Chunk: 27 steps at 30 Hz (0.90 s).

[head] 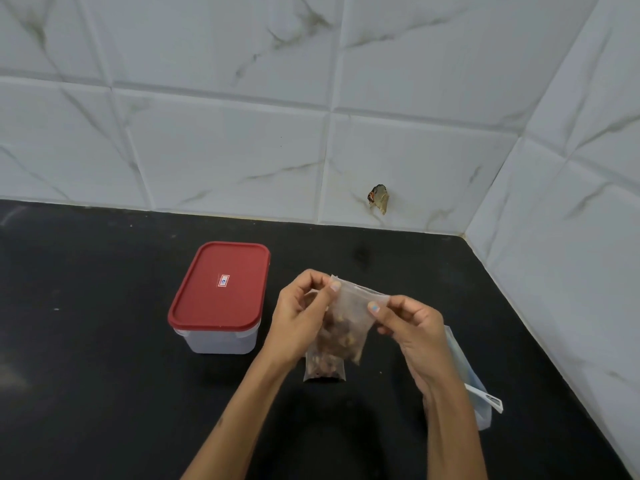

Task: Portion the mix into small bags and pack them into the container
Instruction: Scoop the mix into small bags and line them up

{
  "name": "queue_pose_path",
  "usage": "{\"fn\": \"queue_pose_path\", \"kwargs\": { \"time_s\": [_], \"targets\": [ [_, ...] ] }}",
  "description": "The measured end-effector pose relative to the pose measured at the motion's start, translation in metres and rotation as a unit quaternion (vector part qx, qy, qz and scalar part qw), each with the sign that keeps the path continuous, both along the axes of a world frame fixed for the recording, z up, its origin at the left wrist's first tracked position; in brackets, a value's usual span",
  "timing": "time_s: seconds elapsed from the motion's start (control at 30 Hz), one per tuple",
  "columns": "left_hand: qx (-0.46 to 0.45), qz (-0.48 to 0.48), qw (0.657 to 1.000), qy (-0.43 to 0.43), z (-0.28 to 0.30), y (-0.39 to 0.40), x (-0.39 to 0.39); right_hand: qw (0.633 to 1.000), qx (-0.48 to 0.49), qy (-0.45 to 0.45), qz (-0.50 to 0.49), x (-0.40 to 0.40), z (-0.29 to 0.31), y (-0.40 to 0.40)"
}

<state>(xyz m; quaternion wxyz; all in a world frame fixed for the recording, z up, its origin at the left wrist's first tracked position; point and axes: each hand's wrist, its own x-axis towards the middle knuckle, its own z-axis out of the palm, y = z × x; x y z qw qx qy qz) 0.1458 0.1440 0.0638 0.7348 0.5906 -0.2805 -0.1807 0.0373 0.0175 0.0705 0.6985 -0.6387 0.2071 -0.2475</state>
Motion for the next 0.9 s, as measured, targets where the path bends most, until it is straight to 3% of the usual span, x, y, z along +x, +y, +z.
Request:
{"fn": "queue_pose_path", "kwargs": {
  "time_s": [0.13, 0.47, 0.9],
  "targets": [
    [0.009, 0.008, 1.0, 0.015, 0.002, 0.001, -0.001, 0.998, 0.049, -0.024, 0.013, 0.001, -0.001, 0.004],
    [-0.014, -0.016, 0.989, 0.147, 0.001, -0.004, -0.012, 0.993, 0.112, -0.042, -0.018, 0.006, -0.001, 0.013],
    [-0.042, 0.003, 0.983, 0.177, -0.001, -0.011, -0.017, 0.998, -0.001, -0.026, -0.049, 0.005, -0.004, 0.011]
  ]
}}
